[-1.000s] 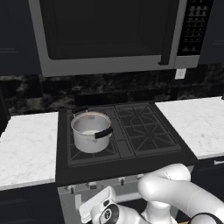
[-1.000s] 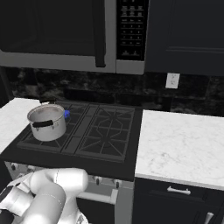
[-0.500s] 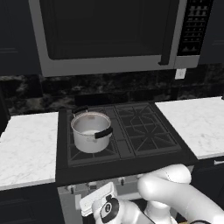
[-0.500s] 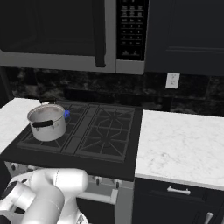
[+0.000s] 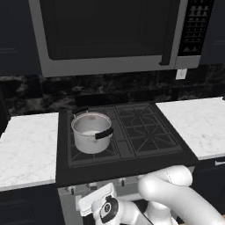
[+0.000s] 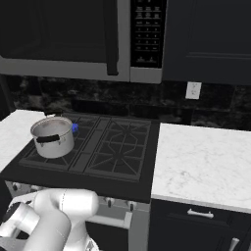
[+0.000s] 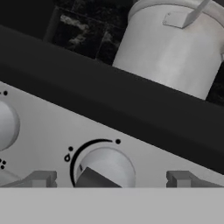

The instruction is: Turn off the rear left burner of the stove.

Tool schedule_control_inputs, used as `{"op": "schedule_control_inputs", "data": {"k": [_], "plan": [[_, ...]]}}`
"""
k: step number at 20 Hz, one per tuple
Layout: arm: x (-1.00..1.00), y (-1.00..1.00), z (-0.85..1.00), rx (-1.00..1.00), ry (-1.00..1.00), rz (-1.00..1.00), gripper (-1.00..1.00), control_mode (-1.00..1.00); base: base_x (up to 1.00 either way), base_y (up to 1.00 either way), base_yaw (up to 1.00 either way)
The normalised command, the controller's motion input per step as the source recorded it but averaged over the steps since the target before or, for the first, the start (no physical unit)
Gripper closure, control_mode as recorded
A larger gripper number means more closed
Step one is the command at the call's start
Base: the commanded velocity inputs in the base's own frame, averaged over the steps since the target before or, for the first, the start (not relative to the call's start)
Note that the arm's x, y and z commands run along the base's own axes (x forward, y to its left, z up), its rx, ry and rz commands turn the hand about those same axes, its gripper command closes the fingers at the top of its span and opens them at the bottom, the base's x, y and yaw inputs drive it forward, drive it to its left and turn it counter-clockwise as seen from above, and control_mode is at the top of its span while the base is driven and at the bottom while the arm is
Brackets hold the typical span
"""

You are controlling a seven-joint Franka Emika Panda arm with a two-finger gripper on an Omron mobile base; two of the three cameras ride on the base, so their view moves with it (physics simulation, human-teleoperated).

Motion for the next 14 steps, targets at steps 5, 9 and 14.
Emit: {"op": "schedule_control_inputs", "data": {"k": [5, 9, 14], "plan": [[0.05, 0.11, -0.14, 0.03, 0.0, 0.0, -1.0, -1.0, 0.0, 0.0, 0.0], [0.07, 0.04, -0.13, 0.0, 0.0, 0.0, -1.0, -1.0, 0.0, 0.0, 0.0], [0.1, 0.0, -0.05, 0.0, 0.0, 0.0, -1.0, -1.0, 0.0, 0.0, 0.0]]}}
